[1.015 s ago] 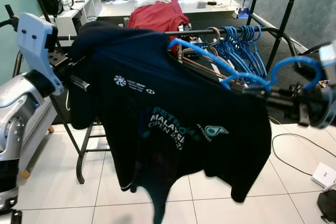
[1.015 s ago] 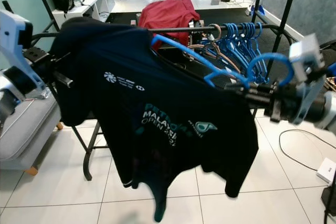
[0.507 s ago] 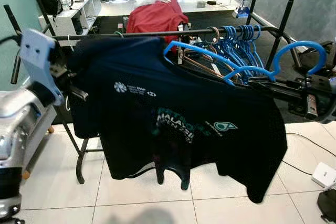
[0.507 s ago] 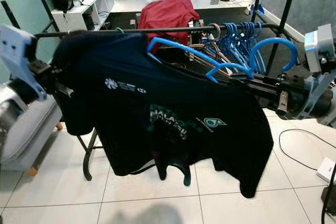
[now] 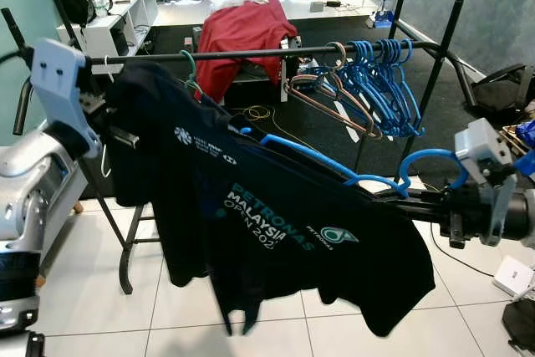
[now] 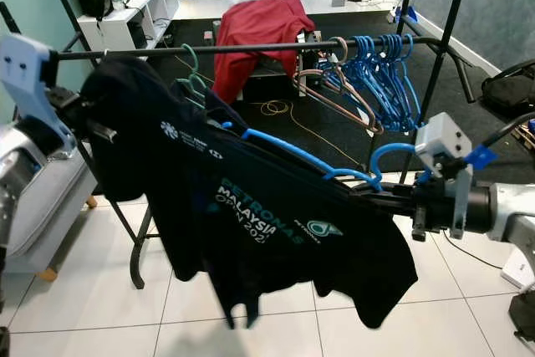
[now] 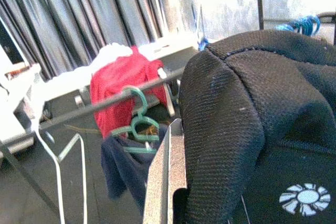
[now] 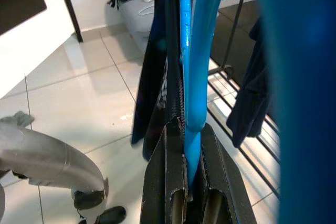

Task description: Hang hanger

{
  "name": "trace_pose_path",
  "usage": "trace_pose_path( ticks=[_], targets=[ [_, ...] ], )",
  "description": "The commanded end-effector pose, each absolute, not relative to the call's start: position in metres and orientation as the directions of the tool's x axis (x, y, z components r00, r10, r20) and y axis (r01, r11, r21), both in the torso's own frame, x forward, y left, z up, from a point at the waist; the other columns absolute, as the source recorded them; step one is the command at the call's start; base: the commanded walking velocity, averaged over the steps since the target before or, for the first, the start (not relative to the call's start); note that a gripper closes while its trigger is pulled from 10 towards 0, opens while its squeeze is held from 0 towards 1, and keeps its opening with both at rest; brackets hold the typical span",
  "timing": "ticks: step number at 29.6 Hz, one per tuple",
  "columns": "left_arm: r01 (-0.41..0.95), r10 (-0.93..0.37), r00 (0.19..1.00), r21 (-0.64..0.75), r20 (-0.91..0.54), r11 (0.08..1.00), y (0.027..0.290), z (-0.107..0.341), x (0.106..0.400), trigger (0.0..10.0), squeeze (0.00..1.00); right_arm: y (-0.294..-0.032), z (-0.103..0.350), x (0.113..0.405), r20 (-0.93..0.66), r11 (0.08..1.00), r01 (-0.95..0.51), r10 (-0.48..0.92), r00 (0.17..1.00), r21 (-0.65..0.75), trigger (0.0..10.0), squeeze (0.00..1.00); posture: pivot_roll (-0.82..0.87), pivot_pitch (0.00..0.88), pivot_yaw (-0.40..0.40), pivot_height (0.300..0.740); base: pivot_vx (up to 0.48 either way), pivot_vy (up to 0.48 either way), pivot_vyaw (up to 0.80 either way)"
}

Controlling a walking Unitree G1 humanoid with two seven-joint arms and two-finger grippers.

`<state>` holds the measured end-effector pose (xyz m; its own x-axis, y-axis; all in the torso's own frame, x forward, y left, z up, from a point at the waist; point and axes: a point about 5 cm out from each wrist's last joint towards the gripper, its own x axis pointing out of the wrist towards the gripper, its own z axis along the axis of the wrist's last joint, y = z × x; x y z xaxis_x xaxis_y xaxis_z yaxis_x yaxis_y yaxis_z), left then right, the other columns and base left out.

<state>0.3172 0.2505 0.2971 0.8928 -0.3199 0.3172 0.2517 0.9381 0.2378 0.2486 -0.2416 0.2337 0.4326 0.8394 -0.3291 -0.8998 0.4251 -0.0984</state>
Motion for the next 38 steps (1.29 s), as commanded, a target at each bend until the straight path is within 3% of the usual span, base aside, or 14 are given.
trace_pose_path(
  ticks=[1, 11, 13, 19, 23, 24, 26, 28, 30, 32, 34, 36, 38],
  targets=[
    [0.090, -0.178, 0.887, 0.220, 0.425, 0.971, 0.282, 0.325, 0.303, 1.1, 0.00, -0.252, 0.222, 0.248, -0.414, 0.471, -0.879, 0.788, 0.456, -0.073, 0.0, 0.00, -0.10, 0.000, 0.020, 0.740, 0.000, 0.000, 0.00],
    [0.035, -0.110, 0.932, 0.215, 0.345, 0.976, 0.292, 0.307, 0.309, 0.9, 0.00, -0.251, 0.249, 0.248, -0.257, 0.468, -0.879, 0.841, 0.475, -0.094, 0.0, 0.00, -0.10, 0.000, 0.023, 0.740, 0.000, 0.000, 0.00],
    [-0.005, -0.057, 0.958, 0.215, 0.283, 0.977, 0.301, 0.292, 0.312, 0.8, 0.00, -0.251, 0.267, 0.246, -0.157, 0.462, -0.880, 0.867, 0.474, -0.106, 0.0, 0.00, -0.11, 0.001, 0.025, 0.740, 0.000, 0.000, 0.00],
    [-0.110, 0.081, 0.984, 0.185, 0.158, 0.977, 0.325, 0.267, 0.317, 1.1, 0.00, -0.256, 0.286, 0.239, -0.059, 0.458, -0.880, 0.882, 0.468, -0.127, 0.0, 0.00, -0.11, 0.001, 0.025, 0.740, 0.000, 0.000, 0.00],
    [-0.063, 0.048, 0.995, 0.174, 0.087, 0.983, 0.318, 0.252, 0.319, 1.3, 0.00, -0.256, 0.291, 0.239, -0.026, 0.465, -0.874, 0.881, 0.472, -0.139, 0.0, 0.00, -0.11, 0.004, 0.028, 0.740, 0.000, 0.000, 0.00],
    [0.069, -0.078, 0.996, 0.156, 0.050, 0.985, 0.291, 0.239, 0.322, 1.8, 0.00, -0.254, 0.295, 0.244, 0.019, 0.488, -0.859, 0.871, 0.491, -0.156, 0.0, 0.00, -0.11, 0.006, 0.027, 0.740, 0.000, 0.000, 0.00],
    [0.101, -0.109, 0.993, 0.152, 0.049, 0.983, 0.284, 0.237, 0.323, 1.8, 0.00, -0.254, 0.296, 0.245, 0.028, 0.493, -0.855, 0.868, 0.496, -0.159, 0.0, 0.00, -0.11, 0.006, 0.027, 0.740, 0.000, 0.000, 0.00],
    [0.403, -0.407, 0.910, 0.062, 0.076, 0.913, 0.210, 0.225, 0.320, 1.7, 0.00, -0.248, 0.301, 0.260, 0.127, 0.561, -0.811, 0.828, 0.546, -0.166, 0.0, 0.00, -0.10, 0.005, 0.021, 0.740, 0.000, 0.000, 0.00],
    [0.403, -0.407, 0.910, 0.062, 0.076, 0.913, 0.210, 0.225, 0.320, 1.7, 0.00, -0.248, 0.301, 0.260, 0.127, 0.561, -0.811, 0.828, 0.546, -0.166, 0.0, 0.00, -0.10, 0.005, 0.021, 0.740, 0.000, 0.000, 0.00],
    [0.657, -0.647, 0.749, -0.028, 0.146, 0.754, 0.137, 0.221, 0.302, 2.3, 0.00, -0.239, 0.306, 0.277, 0.240, 0.630, -0.765, 0.770, 0.591, -0.136, 0.0, 0.00, -0.10, 0.003, 0.022, 0.740, 0.000, 0.000, 0.00],
    [0.796, -0.768, 0.603, -0.100, 0.216, 0.597, 0.085, 0.222, 0.282, 2.4, 0.00, -0.227, 0.308, 0.292, 0.346, 0.671, -0.738, 0.711, 0.613, -0.073, 0.0, 0.00, -0.10, 0.000, 0.021, 0.740, 0.000, 0.000, 0.00],
    [0.869, -0.825, 0.495, -0.150, 0.274, 0.471, 0.044, 0.224, 0.266, 2.3, 0.00, -0.204, 0.303, 0.306, 0.437, 0.659, -0.751, 0.665, 0.605, 0.037, 0.0, 0.00, -0.09, 0.000, 0.023, 0.740, 0.000, 0.000, 0.00],
    [0.885, -0.835, 0.466, -0.169, 0.294, 0.434, 0.032, 0.225, 0.261, 2.3, 0.00, -0.194, 0.300, 0.311, 0.466, 0.638, -0.765, 0.653, 0.597, 0.086, 0.0, 0.00, -0.09, 0.000, 0.023, 0.740, 0.000, 0.000, 0.00]
  ],
)
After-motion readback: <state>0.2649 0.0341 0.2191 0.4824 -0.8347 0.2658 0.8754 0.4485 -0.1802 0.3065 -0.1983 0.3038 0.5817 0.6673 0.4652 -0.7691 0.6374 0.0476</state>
